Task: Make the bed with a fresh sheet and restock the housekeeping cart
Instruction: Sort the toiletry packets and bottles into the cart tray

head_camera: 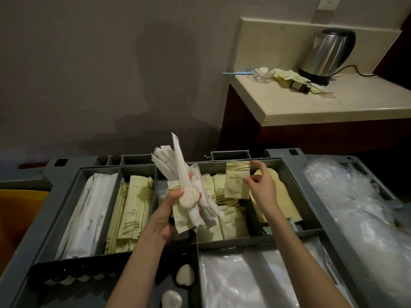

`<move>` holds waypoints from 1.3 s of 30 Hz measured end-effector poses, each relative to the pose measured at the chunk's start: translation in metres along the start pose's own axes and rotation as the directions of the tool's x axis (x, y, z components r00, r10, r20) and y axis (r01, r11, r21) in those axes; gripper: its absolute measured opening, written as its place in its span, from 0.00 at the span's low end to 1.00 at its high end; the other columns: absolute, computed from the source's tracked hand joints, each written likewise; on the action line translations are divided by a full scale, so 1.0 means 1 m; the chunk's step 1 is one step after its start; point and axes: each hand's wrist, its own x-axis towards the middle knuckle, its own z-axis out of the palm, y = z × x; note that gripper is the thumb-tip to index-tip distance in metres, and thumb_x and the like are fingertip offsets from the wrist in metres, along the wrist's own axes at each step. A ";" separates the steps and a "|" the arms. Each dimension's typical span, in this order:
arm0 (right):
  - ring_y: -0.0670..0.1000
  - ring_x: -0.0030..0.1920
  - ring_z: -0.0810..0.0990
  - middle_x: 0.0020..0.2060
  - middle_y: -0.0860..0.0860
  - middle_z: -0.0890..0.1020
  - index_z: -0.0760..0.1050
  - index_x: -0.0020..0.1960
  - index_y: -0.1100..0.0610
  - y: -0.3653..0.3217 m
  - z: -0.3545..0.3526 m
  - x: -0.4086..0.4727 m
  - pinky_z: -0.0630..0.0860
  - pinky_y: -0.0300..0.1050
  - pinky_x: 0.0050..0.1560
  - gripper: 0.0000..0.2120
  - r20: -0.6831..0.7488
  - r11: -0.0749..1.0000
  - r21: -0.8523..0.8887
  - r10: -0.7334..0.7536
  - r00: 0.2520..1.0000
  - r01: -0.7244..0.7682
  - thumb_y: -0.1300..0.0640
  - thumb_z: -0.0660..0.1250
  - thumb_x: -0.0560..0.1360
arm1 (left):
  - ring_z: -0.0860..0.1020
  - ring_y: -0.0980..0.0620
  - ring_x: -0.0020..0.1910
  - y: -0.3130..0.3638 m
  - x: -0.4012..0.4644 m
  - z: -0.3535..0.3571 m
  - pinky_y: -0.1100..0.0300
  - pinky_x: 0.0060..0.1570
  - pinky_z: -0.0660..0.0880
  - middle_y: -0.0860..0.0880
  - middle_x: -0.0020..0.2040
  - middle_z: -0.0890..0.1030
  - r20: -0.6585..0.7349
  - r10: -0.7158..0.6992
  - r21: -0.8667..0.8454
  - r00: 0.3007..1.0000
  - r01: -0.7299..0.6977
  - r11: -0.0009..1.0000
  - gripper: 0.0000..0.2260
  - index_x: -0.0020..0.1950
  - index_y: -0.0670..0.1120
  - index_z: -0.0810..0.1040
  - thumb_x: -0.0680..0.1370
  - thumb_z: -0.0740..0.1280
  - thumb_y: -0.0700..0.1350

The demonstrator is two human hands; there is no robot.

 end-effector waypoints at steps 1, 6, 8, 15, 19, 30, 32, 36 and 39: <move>0.46 0.49 0.80 0.46 0.43 0.79 0.68 0.66 0.47 0.003 0.007 0.009 0.78 0.44 0.50 0.21 -0.001 0.995 -0.102 -0.022 1.000 0.021 0.58 0.68 0.75 | 0.81 0.46 0.37 0.001 0.001 -0.001 0.53 0.35 0.80 0.40 0.44 0.80 -0.004 0.010 0.006 1.000 -0.010 1.000 0.37 0.58 0.47 0.81 0.50 0.83 0.46; 0.51 0.54 0.72 0.48 0.47 0.81 0.72 0.60 0.45 0.018 0.037 0.033 0.59 0.46 0.53 0.15 0.012 0.779 -0.613 -0.162 0.987 0.136 0.50 0.68 0.75 | 0.81 0.47 0.38 0.004 0.003 -0.009 0.53 0.35 0.80 0.40 0.45 0.81 -0.047 0.037 -0.012 0.998 -0.037 0.999 0.38 0.58 0.46 0.81 0.48 0.84 0.46; 0.52 0.56 0.71 0.51 0.47 0.80 0.74 0.58 0.46 0.024 0.042 0.035 0.59 0.48 0.54 0.12 0.061 0.645 -0.743 -0.201 0.978 0.179 0.49 0.67 0.75 | 0.81 0.48 0.38 0.005 0.003 -0.011 0.53 0.36 0.80 0.40 0.44 0.81 -0.044 0.055 -0.025 0.998 -0.056 0.998 0.39 0.60 0.47 0.80 0.49 0.84 0.46; 0.45 0.50 0.76 0.46 0.45 0.79 0.77 0.53 0.51 -0.033 0.054 -0.014 0.70 0.34 0.46 0.06 0.280 0.973 -0.120 -0.159 0.947 0.199 0.54 0.64 0.78 | 0.80 0.47 0.35 0.011 -0.015 -0.011 0.54 0.35 0.80 0.41 0.42 0.80 -0.009 0.053 -0.060 0.999 -0.054 0.997 0.36 0.59 0.48 0.81 0.51 0.83 0.44; 0.42 0.50 0.79 0.48 0.43 0.80 0.75 0.55 0.45 -0.076 0.077 -0.056 0.77 0.37 0.47 0.08 0.553 0.992 0.072 -0.123 0.824 0.100 0.55 0.62 0.79 | 0.79 0.47 0.34 0.026 -0.035 -0.013 0.54 0.34 0.79 0.40 0.42 0.79 -0.016 0.081 -0.051 0.997 -0.081 0.995 0.36 0.58 0.46 0.81 0.51 0.83 0.45; 0.46 0.43 0.83 0.44 0.51 0.83 0.74 0.61 0.47 -0.148 0.187 -0.140 0.80 0.41 0.41 0.13 0.526 0.961 0.278 -0.149 0.837 -0.003 0.57 0.64 0.78 | 0.81 0.46 0.39 0.113 -0.135 -0.085 0.54 0.37 0.78 0.40 0.46 0.81 -0.099 0.134 0.100 0.986 -0.124 0.987 0.37 0.62 0.45 0.77 0.55 0.80 0.48; 0.43 0.36 0.80 0.38 0.50 0.81 0.76 0.59 0.49 -0.153 0.210 -0.154 0.75 0.36 0.35 0.13 0.431 0.947 0.322 -0.152 0.889 0.005 0.60 0.65 0.77 | 0.82 0.46 0.40 0.125 -0.149 -0.098 0.53 0.38 0.79 0.40 0.47 0.82 -0.156 0.127 0.131 0.980 -0.106 0.986 0.31 0.60 0.46 0.78 0.58 0.76 0.48; 0.45 0.39 0.80 0.43 0.50 0.82 0.79 0.57 0.49 -0.158 0.246 -0.173 0.78 0.38 0.38 0.14 0.332 0.948 0.319 -0.123 0.935 0.011 0.64 0.64 0.77 | 0.82 0.46 0.37 0.143 -0.175 -0.120 0.54 0.34 0.79 0.40 0.45 0.83 -0.200 0.142 0.131 0.969 -0.117 0.984 0.25 0.58 0.47 0.80 0.61 0.73 0.47; 0.39 0.48 0.79 0.51 0.40 0.79 0.80 0.55 0.51 -0.158 0.262 -0.178 0.77 0.36 0.46 0.13 0.226 0.955 0.297 -0.098 0.969 0.028 0.64 0.62 0.78 | 0.81 0.45 0.37 0.152 -0.189 -0.140 0.53 0.35 0.78 0.41 0.44 0.83 -0.257 0.104 0.096 0.961 -0.082 0.992 0.23 0.63 0.46 0.77 0.68 0.71 0.45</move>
